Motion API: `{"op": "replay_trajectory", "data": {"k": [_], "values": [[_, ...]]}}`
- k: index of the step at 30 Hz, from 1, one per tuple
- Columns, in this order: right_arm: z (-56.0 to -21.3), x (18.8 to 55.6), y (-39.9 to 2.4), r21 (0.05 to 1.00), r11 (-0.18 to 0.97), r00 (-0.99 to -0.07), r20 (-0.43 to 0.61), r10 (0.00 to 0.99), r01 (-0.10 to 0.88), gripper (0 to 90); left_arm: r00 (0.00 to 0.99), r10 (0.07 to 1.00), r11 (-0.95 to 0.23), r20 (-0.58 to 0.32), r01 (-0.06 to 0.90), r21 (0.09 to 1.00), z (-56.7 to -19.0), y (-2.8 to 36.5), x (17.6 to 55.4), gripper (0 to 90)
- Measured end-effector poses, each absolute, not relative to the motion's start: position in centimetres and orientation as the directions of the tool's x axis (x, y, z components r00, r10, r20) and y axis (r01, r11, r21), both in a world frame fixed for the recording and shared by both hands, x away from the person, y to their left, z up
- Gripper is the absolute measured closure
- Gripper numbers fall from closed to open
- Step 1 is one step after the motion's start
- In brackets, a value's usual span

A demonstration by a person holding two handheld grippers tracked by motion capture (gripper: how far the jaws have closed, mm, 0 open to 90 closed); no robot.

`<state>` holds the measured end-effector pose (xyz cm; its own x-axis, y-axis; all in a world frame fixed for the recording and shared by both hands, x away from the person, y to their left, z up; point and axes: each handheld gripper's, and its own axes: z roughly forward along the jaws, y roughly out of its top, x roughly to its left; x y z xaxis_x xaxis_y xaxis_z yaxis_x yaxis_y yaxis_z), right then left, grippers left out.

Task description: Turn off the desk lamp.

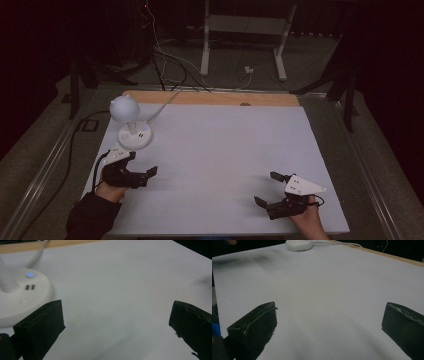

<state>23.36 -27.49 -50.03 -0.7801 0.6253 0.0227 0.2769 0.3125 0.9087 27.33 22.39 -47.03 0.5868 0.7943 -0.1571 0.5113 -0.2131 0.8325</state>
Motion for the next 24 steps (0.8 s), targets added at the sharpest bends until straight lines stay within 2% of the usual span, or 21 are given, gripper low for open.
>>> {"op": "replay_trajectory", "data": {"k": [20,24], "values": [[-50.1,23.4,-27.4,0.906,0.317,-0.778,0.021,0.628,0.281,0.0,0.713,0.687,-0.296,-0.138,0.448,0.844,-49.5,22.9,23.4,0.4],[-50.1,23.3,-27.4,0.905,0.320,-0.778,0.020,0.628,0.281,0.0,0.743,0.663,-0.358,-0.094,0.424,0.832,-50.3,22.9,23.2,0.4]]}}
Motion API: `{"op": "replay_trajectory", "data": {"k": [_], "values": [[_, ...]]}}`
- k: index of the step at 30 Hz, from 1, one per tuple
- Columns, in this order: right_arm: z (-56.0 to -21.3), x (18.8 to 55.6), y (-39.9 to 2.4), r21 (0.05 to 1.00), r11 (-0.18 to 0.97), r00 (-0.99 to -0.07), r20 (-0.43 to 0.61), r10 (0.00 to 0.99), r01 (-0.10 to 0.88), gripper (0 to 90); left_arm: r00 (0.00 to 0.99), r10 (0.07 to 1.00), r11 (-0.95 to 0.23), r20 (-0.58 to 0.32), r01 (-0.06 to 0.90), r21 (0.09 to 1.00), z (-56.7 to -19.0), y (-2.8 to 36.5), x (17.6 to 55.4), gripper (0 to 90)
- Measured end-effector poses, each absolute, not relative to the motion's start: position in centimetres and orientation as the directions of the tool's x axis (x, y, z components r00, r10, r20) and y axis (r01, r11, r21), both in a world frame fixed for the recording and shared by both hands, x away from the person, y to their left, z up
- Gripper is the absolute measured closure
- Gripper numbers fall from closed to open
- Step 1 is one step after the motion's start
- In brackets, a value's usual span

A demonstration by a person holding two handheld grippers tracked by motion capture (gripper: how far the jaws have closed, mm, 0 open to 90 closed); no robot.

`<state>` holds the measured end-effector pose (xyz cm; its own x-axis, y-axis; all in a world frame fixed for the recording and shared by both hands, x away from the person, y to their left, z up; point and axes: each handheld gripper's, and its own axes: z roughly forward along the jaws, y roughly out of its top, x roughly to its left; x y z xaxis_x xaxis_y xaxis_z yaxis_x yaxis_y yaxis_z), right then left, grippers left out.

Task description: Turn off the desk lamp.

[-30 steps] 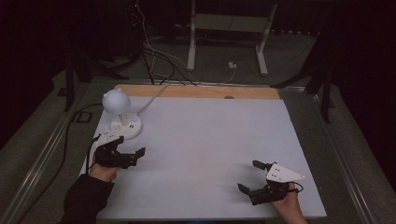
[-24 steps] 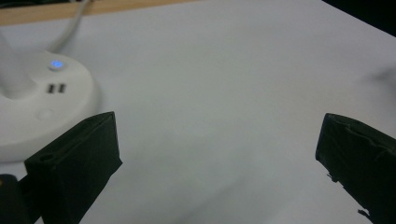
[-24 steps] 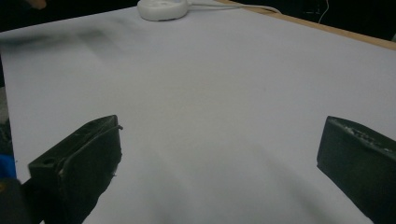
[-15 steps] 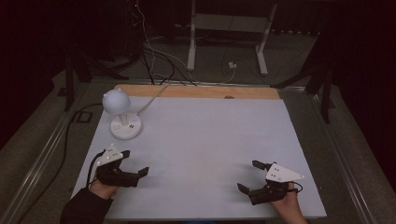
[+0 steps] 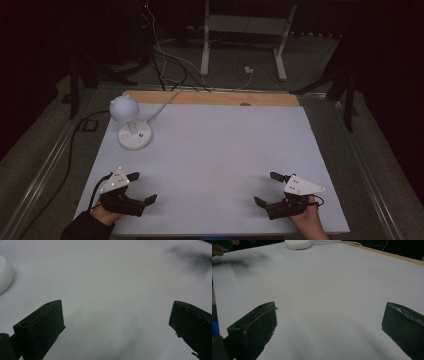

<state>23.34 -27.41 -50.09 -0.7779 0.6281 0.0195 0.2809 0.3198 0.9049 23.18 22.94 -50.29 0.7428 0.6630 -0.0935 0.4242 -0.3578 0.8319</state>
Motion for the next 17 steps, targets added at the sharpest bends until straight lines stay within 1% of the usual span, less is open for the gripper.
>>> {"op": "replay_trajectory", "data": {"k": [1,4,6,8,10,17], "values": [[-50.08,23.35,-27.43,0.905,0.319,-0.778,0.021,0.628,0.281,0.0,0.746,0.661,-0.369,-0.081,0.417,0.830,-50.46,22.92,23.16,0.4],[-50.14,23.41,-27.43,0.905,0.316,-0.778,0.026,0.628,0.286,0.0,0.757,0.644,-0.372,-0.109,0.434,0.820,-50.96,22.84,23.43,0.4],[-50.13,23.37,-27.37,0.904,0.323,-0.781,0.018,0.624,0.279,0.0,0.759,0.645,-0.389,-0.089,0.426,0.817,-51.13,22.67,23.51,0.4],[-50.13,23.38,-27.34,0.904,0.322,-0.782,0.021,0.623,0.280,0.0,0.767,0.635,-0.391,-0.097,0.426,0.816,-51.24,22.57,23.55,0.5],[-50.16,23.39,-27.33,0.904,0.322,-0.782,0.023,0.622,0.283,0.0,0.767,0.637,-0.409,-0.076,0.419,0.811,-51.34,22.51,23.57,0.5],[-50.16,23.38,-27.25,0.902,0.326,-0.783,0.022,0.622,0.284,0.0,0.773,0.629,-0.411,-0.079,0.418,0.810,-51.30,22.42,23.58,0.5]]}}
